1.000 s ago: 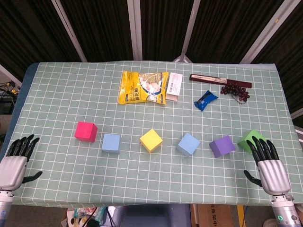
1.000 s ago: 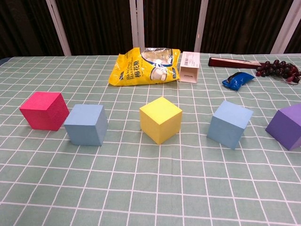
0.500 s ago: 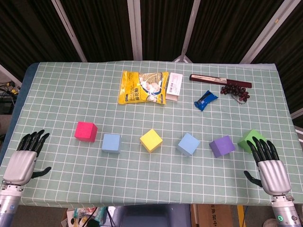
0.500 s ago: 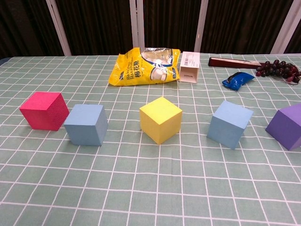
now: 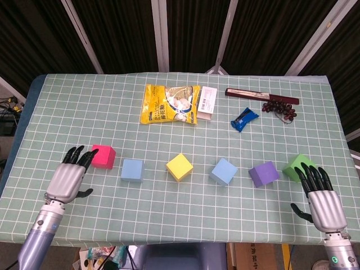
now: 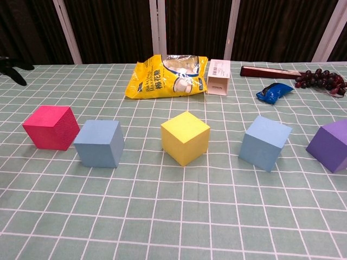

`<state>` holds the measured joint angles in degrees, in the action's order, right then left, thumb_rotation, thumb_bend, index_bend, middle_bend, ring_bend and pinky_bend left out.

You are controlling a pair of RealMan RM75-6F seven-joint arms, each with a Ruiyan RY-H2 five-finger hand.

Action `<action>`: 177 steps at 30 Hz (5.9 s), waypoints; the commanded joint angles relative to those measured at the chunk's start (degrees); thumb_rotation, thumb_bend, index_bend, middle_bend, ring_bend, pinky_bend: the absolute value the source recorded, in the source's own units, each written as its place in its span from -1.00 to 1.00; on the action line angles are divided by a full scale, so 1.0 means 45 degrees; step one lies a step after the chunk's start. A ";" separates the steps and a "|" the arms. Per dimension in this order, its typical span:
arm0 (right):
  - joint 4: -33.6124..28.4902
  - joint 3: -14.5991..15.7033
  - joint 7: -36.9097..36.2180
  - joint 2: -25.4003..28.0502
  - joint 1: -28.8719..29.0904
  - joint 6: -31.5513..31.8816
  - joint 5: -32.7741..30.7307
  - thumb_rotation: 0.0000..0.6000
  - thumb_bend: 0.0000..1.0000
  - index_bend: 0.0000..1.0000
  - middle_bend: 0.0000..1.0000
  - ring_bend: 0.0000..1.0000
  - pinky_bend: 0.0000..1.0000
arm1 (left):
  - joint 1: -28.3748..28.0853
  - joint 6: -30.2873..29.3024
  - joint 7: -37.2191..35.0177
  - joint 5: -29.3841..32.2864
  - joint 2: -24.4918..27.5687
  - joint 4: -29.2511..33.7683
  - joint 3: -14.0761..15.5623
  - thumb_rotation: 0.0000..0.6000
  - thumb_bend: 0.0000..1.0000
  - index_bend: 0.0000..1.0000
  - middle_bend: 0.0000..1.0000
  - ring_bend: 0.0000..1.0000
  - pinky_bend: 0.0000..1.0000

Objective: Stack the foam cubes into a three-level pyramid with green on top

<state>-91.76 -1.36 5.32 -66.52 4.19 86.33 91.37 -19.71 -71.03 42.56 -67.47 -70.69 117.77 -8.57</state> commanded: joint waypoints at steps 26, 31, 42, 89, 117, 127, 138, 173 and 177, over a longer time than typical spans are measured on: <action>-0.0175 -0.0060 -0.0643 0.0244 0.0030 -0.0235 -0.0325 1.00 -0.56 -1.00 -1.00 -1.00 -0.95 | -0.4301 -0.0788 0.4490 0.5721 -0.5118 -0.2259 -0.0944 1.00 -0.61 -1.00 -0.57 -1.00 -1.00; -0.0204 -0.0052 -0.0733 0.0281 0.0049 -0.0292 -0.0340 1.00 -0.56 -1.00 -1.00 -1.00 -0.95 | -0.4638 -0.0837 0.4558 0.6063 -0.5567 -0.2829 -0.0852 1.00 -0.50 -1.00 -0.54 -1.00 -1.00; -0.0343 -0.0050 -0.0973 0.0408 0.0016 -0.0346 -0.0477 1.00 -0.56 -1.00 -1.00 -1.00 -0.95 | -0.5246 -0.0666 0.4179 0.6115 -0.6230 -0.3698 -0.0894 1.00 -0.33 -1.00 -0.41 -1.00 -1.00; -0.0888 -0.0108 -0.1993 0.0897 -0.0043 -0.0737 -0.1036 1.00 -0.56 -1.00 -1.00 -1.00 -0.95 | -0.9261 0.2177 0.3212 0.7716 -0.8387 -0.8155 -0.2372 1.00 -0.28 -1.00 -0.38 -1.00 -1.00; -0.0865 -0.0119 -0.2026 0.0903 -0.0071 -0.0695 -0.0999 1.00 -0.56 -1.00 -1.00 -1.00 -0.95 | -0.9261 0.2005 0.1790 0.6868 -0.8103 -0.8749 -0.2051 1.00 -0.28 -1.00 -0.38 -1.00 -1.00; -0.0851 -0.0126 -0.1955 0.0876 -0.0078 -0.0669 -0.0986 1.00 -0.56 -1.00 -1.00 -1.00 -0.95 | -0.9169 0.2322 0.1059 0.6653 -0.8287 -0.9105 -0.1973 1.00 -0.28 -1.00 -0.38 -1.00 -1.00; -0.0831 -0.0132 -0.1926 0.0866 -0.0076 -0.0663 -0.0973 1.00 -0.56 -1.00 -1.00 -1.00 -0.95 | -0.9147 0.2491 0.0597 0.6372 -0.8225 -0.9139 -0.1980 1.00 -0.28 -1.00 -0.39 -1.00 -1.00; -0.0840 -0.0114 -0.1861 0.0845 -0.0098 -0.0615 -0.0914 1.00 -0.56 -1.00 -1.00 -1.00 -0.95 | -0.8940 0.2619 0.0325 0.6502 -0.7579 -0.8537 -0.1675 1.00 -0.53 -1.00 -0.90 -1.00 -1.00; -0.0844 -0.0108 -0.1871 0.0855 -0.0101 -0.0615 -0.0906 1.00 -0.56 -1.00 -1.00 -1.00 -0.95 | -0.8809 0.2468 0.0266 0.6473 -0.7291 -0.8130 -0.1666 1.00 -0.70 -1.00 -1.00 -1.00 -1.00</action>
<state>-95.56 -1.84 -3.09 -62.67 3.73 83.57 87.30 -59.62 -59.61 43.88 -38.30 -103.99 80.59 -16.08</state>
